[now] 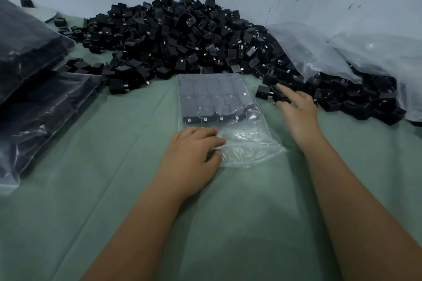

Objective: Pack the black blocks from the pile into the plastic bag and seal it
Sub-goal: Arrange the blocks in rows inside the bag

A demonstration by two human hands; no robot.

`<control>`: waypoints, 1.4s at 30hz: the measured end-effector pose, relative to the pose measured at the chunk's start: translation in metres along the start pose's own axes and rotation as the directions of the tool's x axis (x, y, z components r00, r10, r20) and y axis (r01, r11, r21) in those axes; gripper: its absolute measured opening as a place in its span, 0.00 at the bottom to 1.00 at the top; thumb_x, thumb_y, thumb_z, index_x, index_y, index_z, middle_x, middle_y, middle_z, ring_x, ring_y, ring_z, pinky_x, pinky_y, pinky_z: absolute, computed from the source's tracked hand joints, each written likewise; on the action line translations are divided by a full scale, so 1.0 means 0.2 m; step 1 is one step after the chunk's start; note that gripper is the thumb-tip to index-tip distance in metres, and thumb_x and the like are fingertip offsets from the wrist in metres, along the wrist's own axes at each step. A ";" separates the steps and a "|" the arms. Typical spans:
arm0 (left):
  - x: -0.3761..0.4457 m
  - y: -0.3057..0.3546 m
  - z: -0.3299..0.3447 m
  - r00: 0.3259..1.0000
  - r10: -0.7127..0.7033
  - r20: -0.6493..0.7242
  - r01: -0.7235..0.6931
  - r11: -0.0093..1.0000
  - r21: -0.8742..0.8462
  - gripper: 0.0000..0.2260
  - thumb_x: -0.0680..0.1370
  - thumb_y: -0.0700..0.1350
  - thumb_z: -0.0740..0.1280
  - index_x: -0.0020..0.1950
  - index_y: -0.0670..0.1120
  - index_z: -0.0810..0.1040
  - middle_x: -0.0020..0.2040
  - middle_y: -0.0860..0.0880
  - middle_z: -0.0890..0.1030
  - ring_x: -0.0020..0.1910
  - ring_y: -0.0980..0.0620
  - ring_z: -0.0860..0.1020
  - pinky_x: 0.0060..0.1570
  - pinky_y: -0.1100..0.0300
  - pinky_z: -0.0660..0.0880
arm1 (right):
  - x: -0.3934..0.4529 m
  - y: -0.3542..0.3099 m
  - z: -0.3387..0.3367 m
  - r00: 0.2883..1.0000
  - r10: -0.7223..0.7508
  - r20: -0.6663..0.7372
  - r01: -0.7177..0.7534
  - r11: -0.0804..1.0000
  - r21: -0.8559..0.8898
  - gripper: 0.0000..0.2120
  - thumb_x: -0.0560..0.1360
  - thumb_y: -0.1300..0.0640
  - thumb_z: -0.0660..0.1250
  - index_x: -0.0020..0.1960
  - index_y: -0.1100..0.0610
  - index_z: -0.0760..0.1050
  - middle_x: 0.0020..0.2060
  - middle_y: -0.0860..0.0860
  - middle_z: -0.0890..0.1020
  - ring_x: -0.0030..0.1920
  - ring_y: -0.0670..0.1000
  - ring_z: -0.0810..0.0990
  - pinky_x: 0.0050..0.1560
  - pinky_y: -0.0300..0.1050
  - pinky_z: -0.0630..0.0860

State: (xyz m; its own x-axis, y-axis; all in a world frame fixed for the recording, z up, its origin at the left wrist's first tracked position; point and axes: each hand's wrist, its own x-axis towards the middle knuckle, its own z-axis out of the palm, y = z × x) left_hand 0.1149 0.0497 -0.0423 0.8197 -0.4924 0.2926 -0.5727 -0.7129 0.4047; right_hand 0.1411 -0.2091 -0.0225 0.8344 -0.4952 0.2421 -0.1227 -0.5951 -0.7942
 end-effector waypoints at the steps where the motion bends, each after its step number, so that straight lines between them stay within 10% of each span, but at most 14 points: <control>1: 0.00 0.00 0.00 1.000 -0.001 -0.003 0.001 1.000 -0.004 0.15 0.78 0.48 0.65 0.65 0.57 0.78 0.68 0.58 0.75 0.67 0.53 0.69 0.64 0.60 0.58 | 0.03 0.02 0.02 0.998 0.053 0.033 -0.051 0.996 -0.069 0.16 0.78 0.51 0.62 0.62 0.37 0.76 0.70 0.50 0.67 0.69 0.50 0.65 0.69 0.39 0.59; 5: 0.01 -0.01 0.01 1.000 0.001 -0.004 -0.001 1.000 -0.001 0.16 0.79 0.49 0.64 0.66 0.58 0.77 0.69 0.59 0.74 0.67 0.55 0.67 0.64 0.61 0.57 | 0.07 0.05 0.07 0.996 0.086 0.020 -0.075 0.940 -0.333 0.14 0.77 0.45 0.58 0.59 0.38 0.77 0.72 0.47 0.65 0.71 0.51 0.64 0.71 0.53 0.54; 10: 0.01 -0.01 0.00 1.000 -0.008 0.008 0.008 1.000 -0.007 0.16 0.79 0.49 0.64 0.66 0.58 0.77 0.69 0.59 0.73 0.67 0.55 0.67 0.67 0.60 0.58 | 0.03 0.09 0.05 0.996 0.045 -0.076 -0.051 0.996 -0.073 0.10 0.76 0.51 0.63 0.53 0.44 0.81 0.60 0.47 0.73 0.53 0.42 0.75 0.50 0.32 0.68; 17: 0.02 -0.01 0.01 1.000 -0.017 0.005 0.017 0.999 -0.031 0.15 0.79 0.49 0.64 0.65 0.57 0.78 0.68 0.59 0.75 0.66 0.54 0.68 0.67 0.59 0.58 | -0.13 0.02 0.01 0.939 0.088 -0.331 0.008 0.961 0.276 0.07 0.73 0.57 0.69 0.39 0.46 0.79 0.37 0.42 0.82 0.37 0.38 0.78 0.38 0.29 0.70; 24: 0.01 0.03 -0.03 1.000 -0.017 0.022 0.018 0.998 -0.052 0.16 0.80 0.54 0.60 0.66 0.55 0.78 0.67 0.56 0.76 0.65 0.51 0.70 0.67 0.55 0.63 | -0.44 -0.16 0.07 0.833 -0.053 -0.551 0.255 0.920 0.298 0.14 0.70 0.62 0.66 0.52 0.50 0.72 0.51 0.48 0.72 0.44 0.35 0.74 0.46 0.27 0.70; 34: -0.03 0.05 -0.07 0.988 -0.153 -0.010 0.136 0.906 -0.401 0.11 0.82 0.46 0.62 0.58 0.50 0.83 0.53 0.51 0.84 0.53 0.52 0.79 0.54 0.56 0.75 | -0.74 -0.33 0.20 0.855 -0.516 -0.050 0.515 0.834 0.196 0.07 0.67 0.63 0.61 0.43 0.60 0.74 0.43 0.51 0.74 0.42 0.46 0.71 0.42 0.34 0.69; 42: -0.03 0.04 -0.08 0.922 -0.320 -0.218 0.133 0.791 -0.597 0.09 0.80 0.43 0.65 0.55 0.48 0.85 0.51 0.53 0.84 0.51 0.60 0.79 0.53 0.65 0.74 | -0.73 -0.30 0.26 0.871 -0.476 0.124 0.484 0.874 -0.045 0.11 0.72 0.61 0.65 0.53 0.54 0.71 0.51 0.47 0.73 0.45 0.47 0.73 0.38 0.42 0.69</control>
State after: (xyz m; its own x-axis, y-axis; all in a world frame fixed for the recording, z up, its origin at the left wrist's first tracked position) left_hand 0.1045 0.0551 -0.0264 0.9370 -0.1176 0.3289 -0.3493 -0.3314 0.8765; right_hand 0.0549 -0.0683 -0.0379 0.8513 -0.0693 0.5201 0.2728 -0.7882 -0.5517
